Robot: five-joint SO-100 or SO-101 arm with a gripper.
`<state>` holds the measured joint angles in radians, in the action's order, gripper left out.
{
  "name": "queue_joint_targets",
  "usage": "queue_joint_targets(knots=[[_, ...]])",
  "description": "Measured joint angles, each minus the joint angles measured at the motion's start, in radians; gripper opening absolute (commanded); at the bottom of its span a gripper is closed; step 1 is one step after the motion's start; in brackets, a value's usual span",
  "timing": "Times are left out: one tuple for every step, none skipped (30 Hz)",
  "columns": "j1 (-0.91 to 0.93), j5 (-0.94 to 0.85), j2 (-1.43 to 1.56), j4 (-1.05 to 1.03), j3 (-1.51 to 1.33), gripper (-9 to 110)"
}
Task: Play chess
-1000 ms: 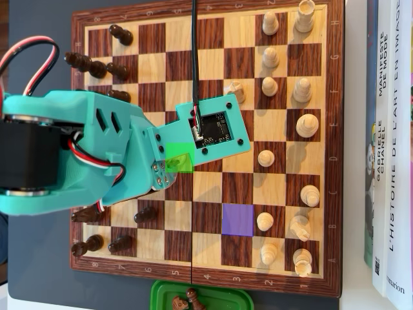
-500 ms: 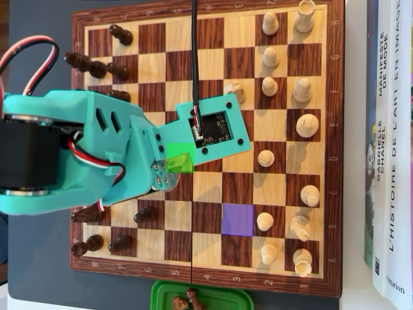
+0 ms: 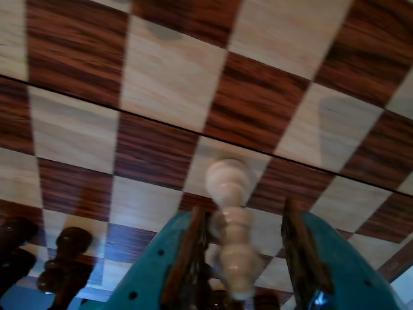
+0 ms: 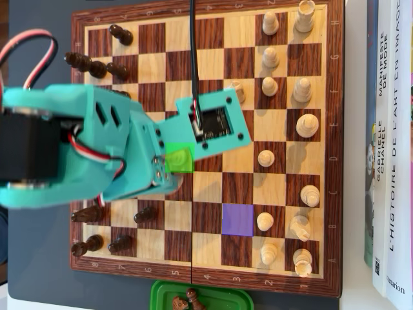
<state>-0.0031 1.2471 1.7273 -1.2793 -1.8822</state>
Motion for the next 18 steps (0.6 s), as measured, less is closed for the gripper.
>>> queue_joint_targets(knots=[[-0.002,0.0,0.0,0.0,0.0,18],[-0.002,0.0,0.0,0.0,0.0,18],[0.0,0.0,0.0,0.0,0.0,18],[0.0,0.0,0.0,0.0,0.0,18],[-0.002,0.0,0.0,0.0,0.0,18],[-0.002,0.0,0.0,0.0,0.0,18],[-0.002,0.0,0.0,0.0,0.0,18],[-0.002,0.0,0.0,0.0,0.0,18],[-0.002,0.0,0.0,0.0,0.0,18],[-0.002,0.0,0.002,0.0,0.0,18],[-0.002,0.0,0.009,0.0,0.0,18],[-0.002,0.0,0.023,0.0,0.0,18],[-0.002,0.0,0.041,0.0,0.0,18],[-0.002,0.0,0.058,0.0,0.0,18],[-0.002,0.0,0.077,0.0,0.0,18],[-0.002,0.0,0.097,0.0,0.0,18],[-0.002,0.0,0.114,0.0,0.0,18],[-0.002,0.0,0.126,0.0,0.002,18]])
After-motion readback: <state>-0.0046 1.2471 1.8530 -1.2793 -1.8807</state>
